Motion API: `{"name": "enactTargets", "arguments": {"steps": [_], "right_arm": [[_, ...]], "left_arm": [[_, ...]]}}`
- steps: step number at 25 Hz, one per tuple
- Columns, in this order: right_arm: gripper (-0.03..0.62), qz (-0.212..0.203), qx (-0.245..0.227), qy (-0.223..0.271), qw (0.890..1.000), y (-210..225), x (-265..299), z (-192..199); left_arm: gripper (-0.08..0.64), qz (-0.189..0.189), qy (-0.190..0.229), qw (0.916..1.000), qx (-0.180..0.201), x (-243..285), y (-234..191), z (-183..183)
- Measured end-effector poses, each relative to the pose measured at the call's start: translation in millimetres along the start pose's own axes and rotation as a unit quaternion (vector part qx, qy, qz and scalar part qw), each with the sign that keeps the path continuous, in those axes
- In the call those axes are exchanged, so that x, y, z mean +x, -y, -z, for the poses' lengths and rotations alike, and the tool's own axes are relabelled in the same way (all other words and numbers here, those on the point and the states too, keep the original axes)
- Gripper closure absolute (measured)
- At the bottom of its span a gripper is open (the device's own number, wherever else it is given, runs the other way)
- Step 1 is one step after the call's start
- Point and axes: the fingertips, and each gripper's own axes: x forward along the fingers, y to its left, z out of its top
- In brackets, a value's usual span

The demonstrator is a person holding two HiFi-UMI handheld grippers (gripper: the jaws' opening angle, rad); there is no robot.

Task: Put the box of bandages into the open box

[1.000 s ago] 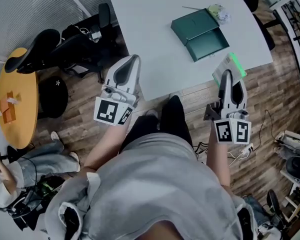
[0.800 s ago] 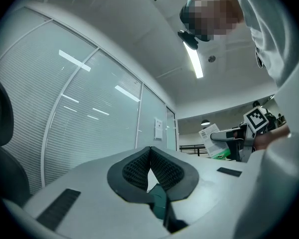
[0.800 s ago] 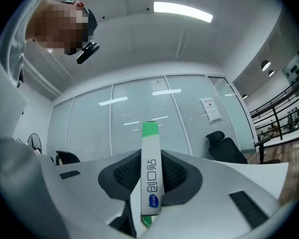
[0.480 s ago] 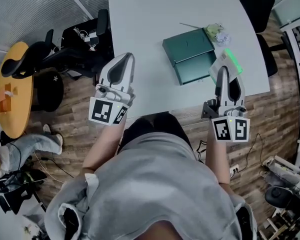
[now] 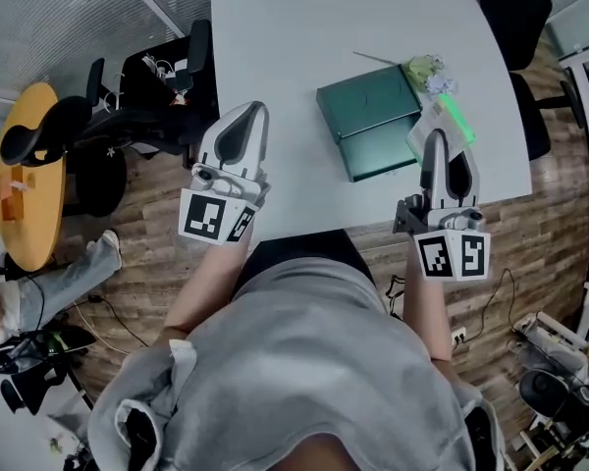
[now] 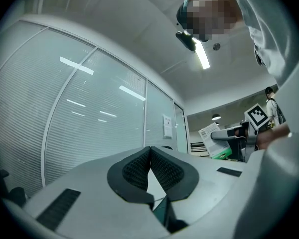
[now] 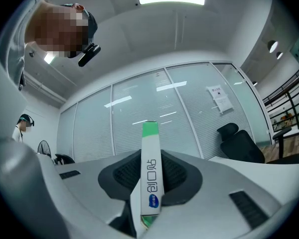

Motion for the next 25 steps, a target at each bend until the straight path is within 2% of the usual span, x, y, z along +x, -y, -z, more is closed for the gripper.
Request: {"name": "enactTargets", "arguments": {"steps": [8,16,21,25], "right_arm": [[0.482,0.009,-0.007,-0.023,1.000,-7.4,25.8,14.8],[0.482,0.025,-0.004,-0.120,0.992,20.9,34.7,82.4],[0.482,0.007,-0.022,-0.221,0.975,29.8,35.4,152.2],[0.482,-0.011,-0.043,-0.312,0.949,38.7,30.3,210.4]], "left_arm": [[0.540,0.032,-0.010,0.9994,-0.011,27.4,-15.3,13.7],[0.540,0.039,-0.028,0.9985,-0.025,40.0,-19.3,47.7],[0.540,0.035,-0.042,0.9979,-0.036,38.2,-19.7,67.5],[0.540,0.040,-0.052,0.9971,-0.039,36.0,-19.0,78.2]]}}
